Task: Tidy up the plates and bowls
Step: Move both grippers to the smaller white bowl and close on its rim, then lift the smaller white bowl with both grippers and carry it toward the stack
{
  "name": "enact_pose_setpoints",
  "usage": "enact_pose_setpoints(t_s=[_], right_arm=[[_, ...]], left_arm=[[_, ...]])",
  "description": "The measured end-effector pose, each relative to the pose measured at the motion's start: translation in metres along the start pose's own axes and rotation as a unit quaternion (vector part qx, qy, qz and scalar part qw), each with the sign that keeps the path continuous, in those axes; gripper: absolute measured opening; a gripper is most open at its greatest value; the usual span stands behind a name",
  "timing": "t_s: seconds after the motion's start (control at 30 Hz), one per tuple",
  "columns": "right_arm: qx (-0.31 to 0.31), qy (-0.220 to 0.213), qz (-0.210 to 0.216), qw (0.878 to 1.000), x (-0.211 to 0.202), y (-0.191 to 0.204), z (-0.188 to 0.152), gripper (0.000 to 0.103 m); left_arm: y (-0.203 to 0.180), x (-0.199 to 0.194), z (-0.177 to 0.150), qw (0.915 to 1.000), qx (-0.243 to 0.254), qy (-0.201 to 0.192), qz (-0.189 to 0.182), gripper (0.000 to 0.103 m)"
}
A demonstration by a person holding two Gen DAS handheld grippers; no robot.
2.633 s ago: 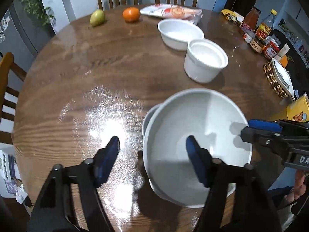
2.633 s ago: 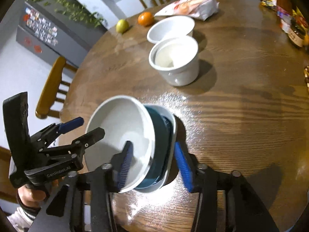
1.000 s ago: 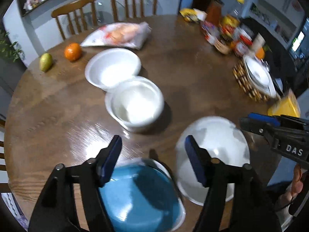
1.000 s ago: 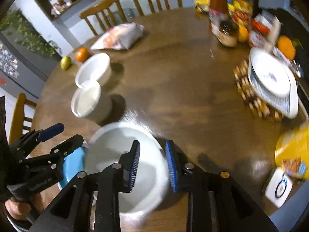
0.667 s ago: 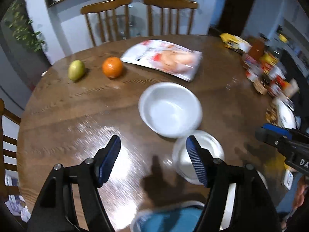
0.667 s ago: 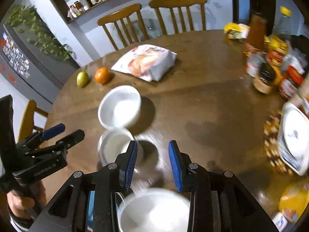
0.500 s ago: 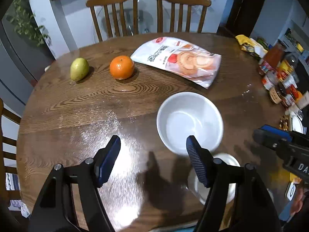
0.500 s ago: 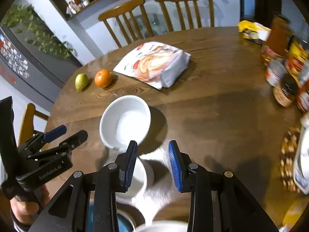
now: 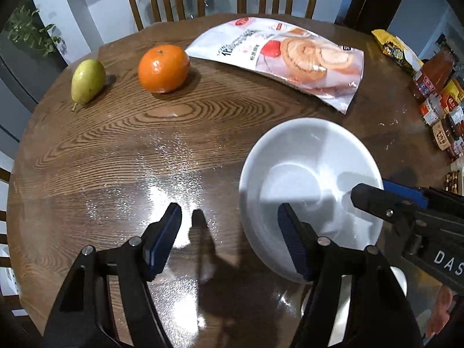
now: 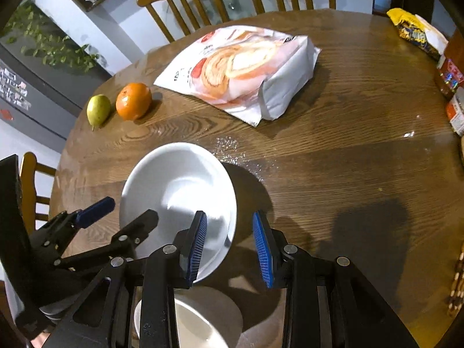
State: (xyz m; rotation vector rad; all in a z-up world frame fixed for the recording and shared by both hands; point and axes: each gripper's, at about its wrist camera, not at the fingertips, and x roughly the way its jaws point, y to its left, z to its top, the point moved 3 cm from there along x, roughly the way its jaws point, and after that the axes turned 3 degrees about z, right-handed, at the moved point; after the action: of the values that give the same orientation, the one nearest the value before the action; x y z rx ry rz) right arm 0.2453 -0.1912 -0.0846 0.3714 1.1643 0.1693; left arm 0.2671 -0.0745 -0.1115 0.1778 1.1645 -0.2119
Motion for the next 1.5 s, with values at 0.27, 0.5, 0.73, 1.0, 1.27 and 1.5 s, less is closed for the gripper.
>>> enact_pose_setpoints(t_s=[0.27, 0.5, 0.73, 1.0, 1.27, 1.5], right_arm=[[-0.005, 0.016, 0.006, 1.0, 0.011, 0.002, 0.003, 0.022], [-0.005, 0.02, 0.011, 1.0, 0.012, 0.003, 0.003, 0.013], [0.0, 0.017, 0.007, 1.0, 0.011, 0.002, 0.003, 0.012], [-0.003, -0.004, 0.006, 1.0, -0.006, 0.007, 0.002, 0.012], [-0.007, -0.05, 0.017, 0.999, -0.054, 0.014, -0.01, 0.012], [-0.006, -0.088, 0.025, 0.996, -0.1, 0.016, -0.045, 0.012]], left_arm=[[-0.01, 0.009, -0.003, 0.9998, 0.017, 0.004, -0.005, 0.037], [-0.021, 0.011, -0.003, 0.9995, 0.032, 0.001, -0.007, 0.018], [-0.021, 0.01, -0.003, 0.9994, 0.034, -0.003, -0.006, 0.018], [-0.023, -0.011, 0.0, 0.999, 0.035, -0.027, -0.007, 0.017], [-0.033, -0.065, -0.008, 0.995, 0.059, -0.081, 0.0, 0.017], [-0.05, -0.11, -0.039, 0.9892, 0.084, -0.12, -0.005, 0.017]])
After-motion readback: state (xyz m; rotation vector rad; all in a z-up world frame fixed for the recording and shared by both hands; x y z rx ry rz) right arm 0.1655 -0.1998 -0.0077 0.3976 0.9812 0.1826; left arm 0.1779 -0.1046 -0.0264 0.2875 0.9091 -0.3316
